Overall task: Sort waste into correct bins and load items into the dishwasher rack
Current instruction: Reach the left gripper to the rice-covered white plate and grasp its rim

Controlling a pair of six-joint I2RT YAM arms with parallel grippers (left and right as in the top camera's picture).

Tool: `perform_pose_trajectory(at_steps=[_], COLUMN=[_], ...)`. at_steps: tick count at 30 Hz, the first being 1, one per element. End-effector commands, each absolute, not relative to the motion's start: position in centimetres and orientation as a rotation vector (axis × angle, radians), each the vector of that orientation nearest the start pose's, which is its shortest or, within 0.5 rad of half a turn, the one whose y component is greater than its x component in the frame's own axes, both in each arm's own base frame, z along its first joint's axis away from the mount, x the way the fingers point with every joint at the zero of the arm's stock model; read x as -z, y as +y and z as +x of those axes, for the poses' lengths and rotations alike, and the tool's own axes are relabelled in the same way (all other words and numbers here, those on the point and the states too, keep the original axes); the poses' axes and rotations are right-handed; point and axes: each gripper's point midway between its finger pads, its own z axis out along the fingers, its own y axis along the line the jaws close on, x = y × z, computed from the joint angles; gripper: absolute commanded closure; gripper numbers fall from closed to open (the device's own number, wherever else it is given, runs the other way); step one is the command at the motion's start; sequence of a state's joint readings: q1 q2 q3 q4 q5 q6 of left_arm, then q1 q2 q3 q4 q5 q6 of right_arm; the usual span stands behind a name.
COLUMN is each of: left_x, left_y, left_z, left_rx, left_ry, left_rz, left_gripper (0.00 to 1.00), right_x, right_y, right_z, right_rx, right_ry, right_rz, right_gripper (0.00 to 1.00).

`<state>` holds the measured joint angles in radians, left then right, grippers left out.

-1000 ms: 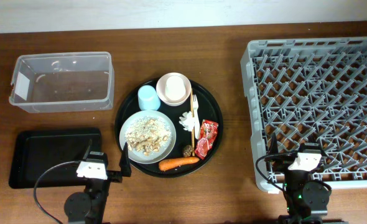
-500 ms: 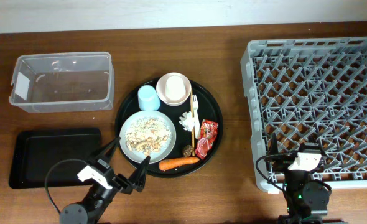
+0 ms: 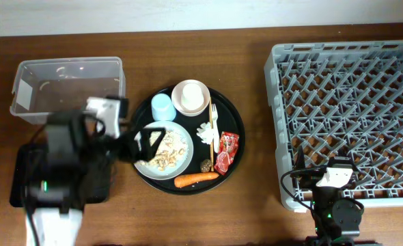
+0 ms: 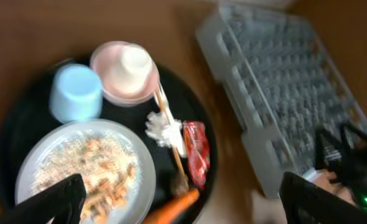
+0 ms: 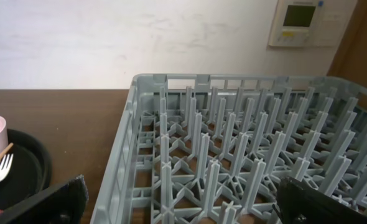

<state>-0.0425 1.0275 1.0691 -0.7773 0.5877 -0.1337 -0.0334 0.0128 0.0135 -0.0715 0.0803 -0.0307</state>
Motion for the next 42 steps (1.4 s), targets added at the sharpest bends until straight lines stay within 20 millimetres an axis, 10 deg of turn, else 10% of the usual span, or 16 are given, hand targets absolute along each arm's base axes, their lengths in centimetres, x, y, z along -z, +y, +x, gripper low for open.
perform_pose_trajectory(at_steps=[1,4,7,15,21,23,42], left_x=[-26.5,-23.3,-17.8,-17.1,-12.1,-10.5,-4.6], left_y=[-13.7,-15.2,-15.2,-21.2,-23.9,-22.2,-20.5], left_z=[30.3,30.9,30.4,28.6,28.3,30.0,31.8], left_rx=[0.898,0.950,0.532,0.521,0.492,0.316,-0.071], left_ry=[2.303,2.413,2.661,2.623,2.729,2.759,2.783], left_rz=[0.329,0.343,0.239,0.485,0.571,0.409,0.285], left_gripper=[0.01,0.01,0.01,0.01,0.03,0.18,0.37], right_x=[-15.7,-15.7,-15.7,-15.7,-15.7,-15.7,-15.7], right_y=[-2.3,-2.3,-2.3,-2.3,-2.3,-2.3,-2.3], right_z=[24.5,24.5,24.5,24.5,24.5,24.5,24.5], right_rx=[0.120,0.120,0.120,0.120,0.120,0.121,0.120], right_ry=[1.646,1.646,1.646,1.646,1.646,1.646,1.646], right_rz=[0.065,0.065,0.065,0.065,0.065,0.065,0.065], right_gripper=[0.01,0.01,0.01,0.01,0.01,0.01,0.01])
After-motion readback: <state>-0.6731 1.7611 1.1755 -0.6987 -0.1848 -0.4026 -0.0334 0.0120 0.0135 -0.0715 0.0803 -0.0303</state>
